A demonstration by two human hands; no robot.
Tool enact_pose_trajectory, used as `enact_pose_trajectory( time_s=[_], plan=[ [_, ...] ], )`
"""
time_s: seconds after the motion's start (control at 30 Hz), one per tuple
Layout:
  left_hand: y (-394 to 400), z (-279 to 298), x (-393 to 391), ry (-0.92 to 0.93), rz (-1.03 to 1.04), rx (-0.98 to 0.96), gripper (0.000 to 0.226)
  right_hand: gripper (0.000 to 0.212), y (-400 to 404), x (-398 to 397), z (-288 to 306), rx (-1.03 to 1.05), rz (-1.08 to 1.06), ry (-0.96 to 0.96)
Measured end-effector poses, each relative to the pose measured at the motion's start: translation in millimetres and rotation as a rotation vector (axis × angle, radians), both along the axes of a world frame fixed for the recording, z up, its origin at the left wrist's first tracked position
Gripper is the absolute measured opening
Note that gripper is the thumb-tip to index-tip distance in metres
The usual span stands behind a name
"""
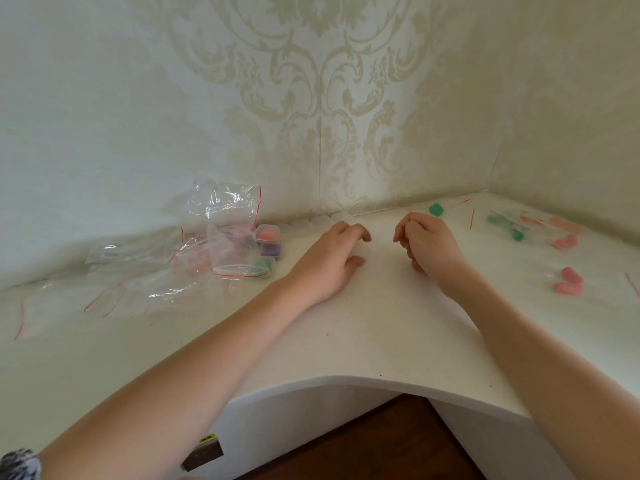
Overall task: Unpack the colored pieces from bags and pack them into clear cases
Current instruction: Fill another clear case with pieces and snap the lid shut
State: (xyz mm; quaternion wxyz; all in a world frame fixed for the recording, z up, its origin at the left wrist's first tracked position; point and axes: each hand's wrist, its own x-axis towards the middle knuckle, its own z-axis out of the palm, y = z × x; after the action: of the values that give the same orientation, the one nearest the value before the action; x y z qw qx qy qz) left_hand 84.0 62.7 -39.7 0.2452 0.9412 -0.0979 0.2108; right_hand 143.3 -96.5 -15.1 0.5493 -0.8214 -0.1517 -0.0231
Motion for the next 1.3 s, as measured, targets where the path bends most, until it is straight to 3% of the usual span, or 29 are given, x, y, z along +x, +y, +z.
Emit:
enact_pose_trajectory(
  time_s=[0.17, 0.27, 0.53, 0.8, 0.97, 1.1, 1.17, 1.3],
  plan=[
    [-5.8, 6.1, -5.4, -0.192, -0.028, -0.158, 0.058, 0.017, 2.9, -9.0, 1.4, -0.087, 0.06, -0.044],
    [-11.7, 10.9, -10.6, -0.302, -0.051, -0.084, 0.064, 0.026, 7.5, -15.5, -0.5, -0.192, 0.123, -0.11],
    [-15.3, 16.5, -17.4, -0.254, -0.036, 0.033, 0.067, 0.033, 11.0, -27.1, 2.4, -0.371, 0.145, -0.231],
    [-12.5, 13.3, -13.2, -0.274, -0.071, -0.06, 0.06, 0.038, 12.2, -29.1, 1.3, -0.262, 0.201, -0.245],
    [-8.2, 13.6, -6.4, -0.292, -0.034, -0.243, 0.041, 0.014, 11.5, -25.5, -1.0, -0.12, 0.27, -0.182],
    [-8.9, 14.5, -6.2, -0.154, -0.049, -0.512, 0.052, 0.027, 10.4, -23.3, -2.5, -0.075, 0.243, -0.25],
    [-8.1, 14.0, -7.1, -0.086, -0.071, -0.531, 0.057, 0.028, 10.4, -23.6, -1.8, -0.098, 0.249, -0.259],
    [-6.5, 17.1, -7.3, -0.139, -0.055, -0.538, 0.041, 0.034, 9.9, -24.8, -0.5, -0.022, 0.289, -0.188]
  ],
)
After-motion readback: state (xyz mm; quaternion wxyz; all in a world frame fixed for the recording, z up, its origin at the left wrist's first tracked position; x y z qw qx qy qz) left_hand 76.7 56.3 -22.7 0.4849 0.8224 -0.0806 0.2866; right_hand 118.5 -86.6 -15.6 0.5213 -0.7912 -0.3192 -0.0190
